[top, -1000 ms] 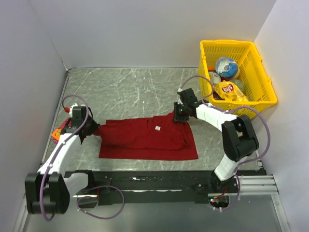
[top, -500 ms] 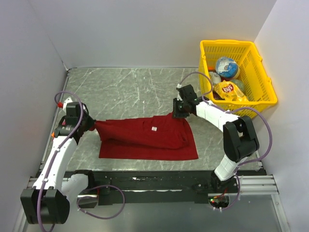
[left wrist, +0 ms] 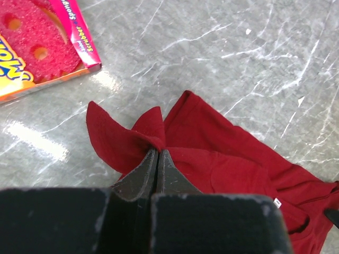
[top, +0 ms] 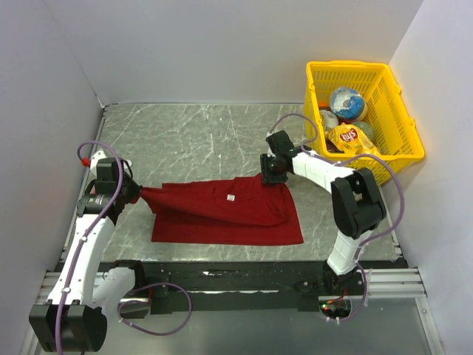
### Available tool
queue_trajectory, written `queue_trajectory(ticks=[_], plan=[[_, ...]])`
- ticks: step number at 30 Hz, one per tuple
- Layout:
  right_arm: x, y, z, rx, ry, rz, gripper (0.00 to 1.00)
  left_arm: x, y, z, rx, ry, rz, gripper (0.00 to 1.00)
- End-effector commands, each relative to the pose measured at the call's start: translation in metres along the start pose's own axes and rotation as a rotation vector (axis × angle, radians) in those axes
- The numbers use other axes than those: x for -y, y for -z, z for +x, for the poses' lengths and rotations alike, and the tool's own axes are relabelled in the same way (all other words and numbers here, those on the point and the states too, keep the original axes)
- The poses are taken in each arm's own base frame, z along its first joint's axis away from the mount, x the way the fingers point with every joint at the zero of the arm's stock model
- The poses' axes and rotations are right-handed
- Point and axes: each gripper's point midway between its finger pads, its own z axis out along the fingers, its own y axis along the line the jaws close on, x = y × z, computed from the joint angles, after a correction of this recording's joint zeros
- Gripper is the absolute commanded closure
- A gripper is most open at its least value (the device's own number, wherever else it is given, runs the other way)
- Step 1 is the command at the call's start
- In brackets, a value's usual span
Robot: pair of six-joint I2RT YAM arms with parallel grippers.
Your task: Pin the brooch onto the clothing
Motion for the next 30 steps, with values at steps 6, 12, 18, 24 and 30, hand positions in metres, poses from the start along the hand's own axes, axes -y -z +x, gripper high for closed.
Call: queue_trajectory(ticks=[6, 12, 18, 24, 30], plan=[[0.006, -0.018, -0.009, -0.008, 0.063, 0.132, 1.00, 0.008, 0.013, -0.023, 0.069, 0.003, 0.018, 0.99], [-0.008, 0.030, -0.037, 0.151, 0.049, 0.074, 1.00, 0.005, 0.013, -0.024, 0.074, -0.002, 0.005, 0.99], [-0.019, 0.093, -0.069, 0.370, 0.049, 0.021, 1.00, 0.010, 0.017, -0.035, 0.104, -0.009, 0.013, 0.99], [-0.012, 0.081, -0.061, 0.278, 0.081, 0.068, 0.68, 0.010, 0.022, -0.040, 0.123, -0.014, 0.017, 0.99], [-0.017, 0.030, -0.036, 0.057, 0.122, 0.107, 0.25, 0.014, 0.018, -0.032, 0.091, -0.021, 0.041, 0.99]])
